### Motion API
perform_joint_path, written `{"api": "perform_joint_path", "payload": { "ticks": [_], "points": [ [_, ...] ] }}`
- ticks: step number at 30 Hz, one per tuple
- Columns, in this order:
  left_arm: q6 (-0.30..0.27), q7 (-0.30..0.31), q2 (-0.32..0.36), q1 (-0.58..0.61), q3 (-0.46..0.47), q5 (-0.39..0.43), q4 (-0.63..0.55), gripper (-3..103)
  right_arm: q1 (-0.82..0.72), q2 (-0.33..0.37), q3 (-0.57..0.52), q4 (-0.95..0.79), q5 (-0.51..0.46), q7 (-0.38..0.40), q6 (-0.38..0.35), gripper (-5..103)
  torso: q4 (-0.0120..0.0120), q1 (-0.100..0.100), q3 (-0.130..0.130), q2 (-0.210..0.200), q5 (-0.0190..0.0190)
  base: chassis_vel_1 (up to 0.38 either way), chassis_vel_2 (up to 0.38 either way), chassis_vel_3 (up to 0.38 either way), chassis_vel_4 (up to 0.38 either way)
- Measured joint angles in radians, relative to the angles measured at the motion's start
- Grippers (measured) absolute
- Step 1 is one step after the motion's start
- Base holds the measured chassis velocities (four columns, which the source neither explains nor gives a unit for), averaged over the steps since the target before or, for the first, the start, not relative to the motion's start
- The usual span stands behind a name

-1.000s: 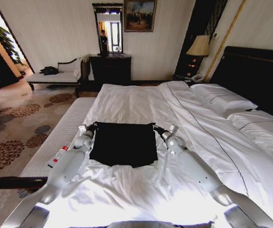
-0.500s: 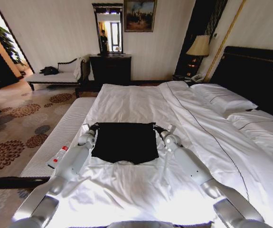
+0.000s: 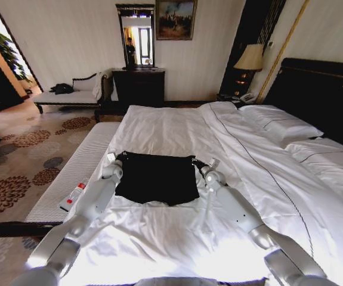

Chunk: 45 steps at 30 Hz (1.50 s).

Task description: Fold the clothes on the bed.

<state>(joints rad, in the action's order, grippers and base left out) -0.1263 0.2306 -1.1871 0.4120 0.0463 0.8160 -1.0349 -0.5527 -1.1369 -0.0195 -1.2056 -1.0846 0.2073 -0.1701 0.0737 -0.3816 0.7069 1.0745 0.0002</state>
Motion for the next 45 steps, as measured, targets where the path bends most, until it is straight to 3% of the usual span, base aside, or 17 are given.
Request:
{"api": "perform_joint_path", "payload": {
  "ticks": [13, 32, 45],
  "points": [
    [0.013, 0.023, 0.038, 0.133, 0.026, -0.03, -0.116, 0, -0.094, 0.052, -0.029, -0.131, 0.047, 0.029, 0.015, 1, -0.0004, 0.0, 0.0, 0.0, -0.0004, 0.0, 0.0, 0.0, 0.0],
    [0.005, 0.079, 0.206, 0.469, 0.136, 0.031, -0.557, 0, -0.368, 0.134, -0.116, -0.423, 0.119, 0.058, 0.039, 1, -0.0005, 0.0, 0.0, 0.0, -0.0002, 0.0, 0.0, 0.0, 0.0],
    [0.009, 0.074, 0.222, 0.636, 0.204, -0.019, -0.64, 0, -0.509, 0.126, -0.139, -0.482, 0.224, 0.05, 0.079, 1, -0.0003, 0.0, 0.0, 0.0, -0.0002, 0.0, 0.0, 0.0, 0.0]
  ]
}}
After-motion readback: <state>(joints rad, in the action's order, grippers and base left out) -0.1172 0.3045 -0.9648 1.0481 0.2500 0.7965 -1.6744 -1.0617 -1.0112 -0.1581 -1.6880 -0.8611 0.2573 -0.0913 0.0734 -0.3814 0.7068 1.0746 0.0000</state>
